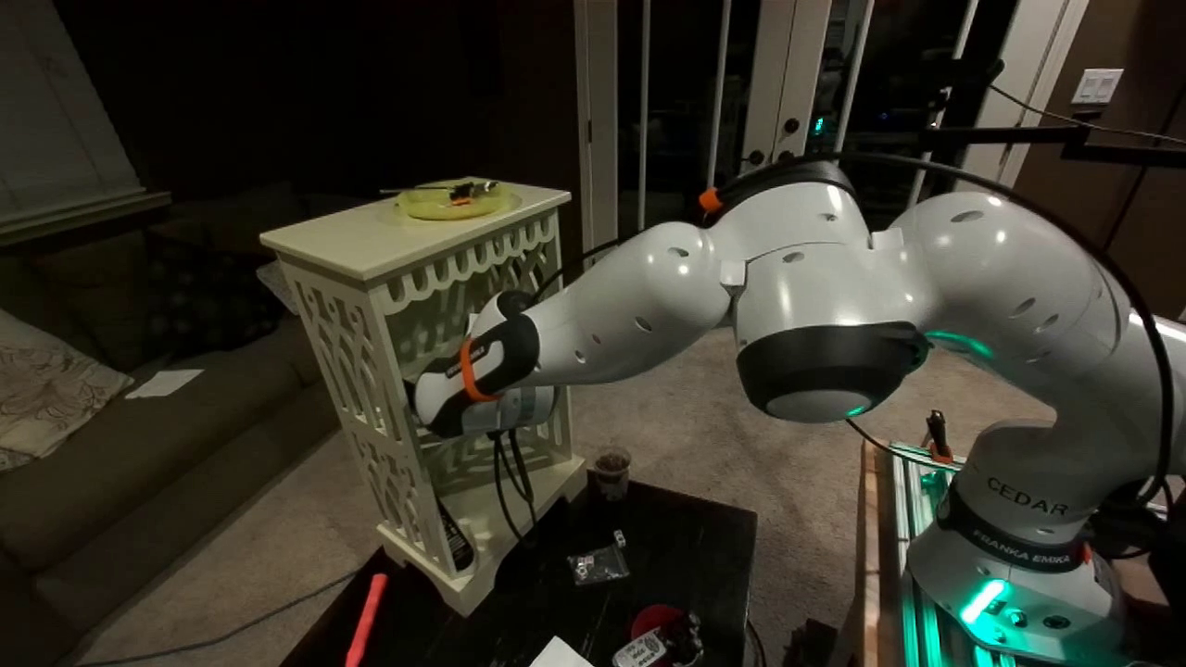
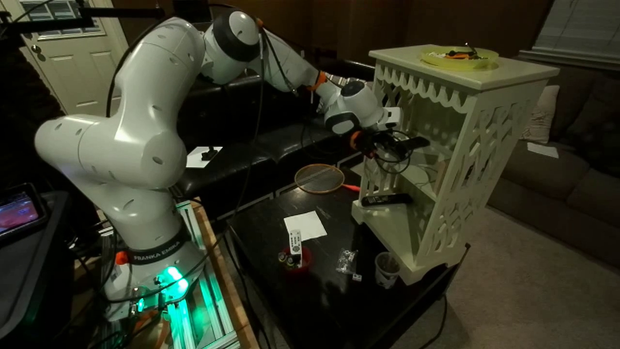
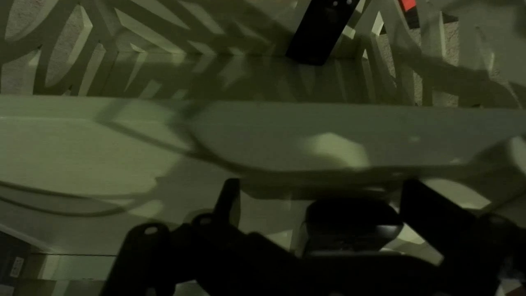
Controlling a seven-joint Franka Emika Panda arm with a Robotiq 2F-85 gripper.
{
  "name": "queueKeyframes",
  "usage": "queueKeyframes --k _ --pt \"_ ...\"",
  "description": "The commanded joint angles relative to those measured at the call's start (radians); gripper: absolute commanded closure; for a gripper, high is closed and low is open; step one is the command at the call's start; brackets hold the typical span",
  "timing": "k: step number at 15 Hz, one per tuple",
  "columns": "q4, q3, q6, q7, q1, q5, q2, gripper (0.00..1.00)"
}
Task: Move the remote to the surface above the top shelf
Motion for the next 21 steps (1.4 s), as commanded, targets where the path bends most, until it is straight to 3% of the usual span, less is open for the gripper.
queueKeyframes --k 1,4,6,11,16,21 --pt "0.093 -0.029 -0.03 0.116 -0.001 -0.038 -0.099 0.0" --pt "0.128 -0.034 -0.057 0.187 -0.015 -0.053 -0.122 0.0" --pt "0.145 -0.03 -0.075 0.2 -0.025 -0.056 -0.127 0.27" --pt "0.142 -0.019 -0.145 0.175 -0.047 -0.052 -0.098 0.63" --pt "0.035 -0.039 -0.222 0.078 -0.039 -0.002 -0.005 0.95" --pt "-0.084 -0.058 -0.361 -0.042 -0.045 0.073 0.111 1.0"
